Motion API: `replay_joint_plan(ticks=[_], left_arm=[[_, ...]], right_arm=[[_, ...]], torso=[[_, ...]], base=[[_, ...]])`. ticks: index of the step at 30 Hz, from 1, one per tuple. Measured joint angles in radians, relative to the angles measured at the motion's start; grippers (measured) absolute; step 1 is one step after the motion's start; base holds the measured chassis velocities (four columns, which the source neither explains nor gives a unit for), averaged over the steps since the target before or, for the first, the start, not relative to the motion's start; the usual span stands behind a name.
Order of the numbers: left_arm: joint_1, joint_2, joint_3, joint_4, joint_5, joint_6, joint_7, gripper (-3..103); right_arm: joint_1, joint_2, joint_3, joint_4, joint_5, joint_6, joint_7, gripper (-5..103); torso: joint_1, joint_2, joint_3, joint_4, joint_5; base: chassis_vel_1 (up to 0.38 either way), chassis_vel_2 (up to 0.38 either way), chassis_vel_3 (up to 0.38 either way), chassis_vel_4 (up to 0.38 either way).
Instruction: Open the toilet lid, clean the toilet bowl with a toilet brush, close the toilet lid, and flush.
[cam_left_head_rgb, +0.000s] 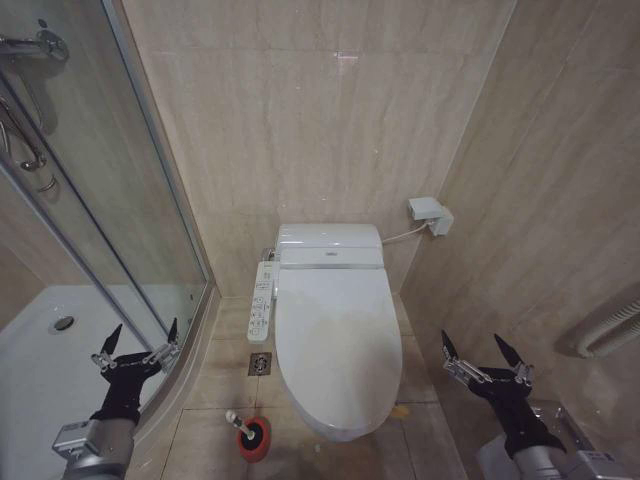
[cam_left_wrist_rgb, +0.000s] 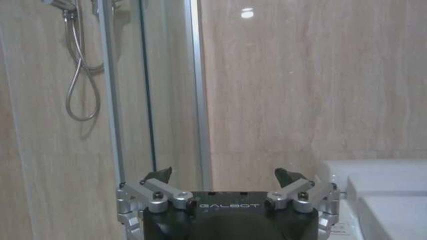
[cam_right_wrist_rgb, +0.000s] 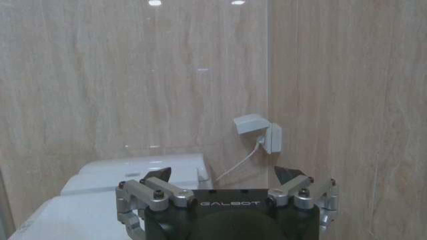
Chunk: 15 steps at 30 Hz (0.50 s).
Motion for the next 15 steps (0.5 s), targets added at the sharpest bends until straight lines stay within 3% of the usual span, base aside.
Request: replay_joint_plan(ticks=[4,8,9,13,15], left_arm=[[-0.004,-0.001,0.002,0.009,-0.012,-0.004,0.004,100],[-0.018,0.003,0.057,0.075,-0.116,-0.08,0.039,100],[-0.038,0.014,0.071,0.116,-0.142,-0.104,0.047,100],[-0.066,0.027,0.083,0.173,-0.165,-0.138,0.066,100],[-0.072,0.028,0.09,0.19,-0.169,-0.146,0.069,100]], right_arm=[[0.0,0.0,0.0,0.0,0.0,0.0,0.0,100],[0.0,0.0,0.0,0.0,0.0,0.0,0.0,100],[0.0,0.0,0.0,0.0,0.0,0.0,0.0,100],[0.0,0.0,0.0,0.0,0.0,0.0,0.0,100],[0.0,0.0,0.0,0.0,0.0,0.0,0.0,100]], torso=[[0.0,0.0,0.0,0.0002,0.0],[0.0,0.0,0.0,0.0001,-0.001],[0.0,0.0,0.0,-0.0001,0.0004],[0.0,0.0,0.0,-0.0007,-0.0006],[0.0,0.0,0.0,0.0003,0.0001]], base=[[0.0,0.0,0.0,0.0],[0.0,0.0,0.0,0.0],[0.0,0.0,0.0,0.0],[0.0,0.0,0.0,0.0],[0.0,0.0,0.0,0.0]])
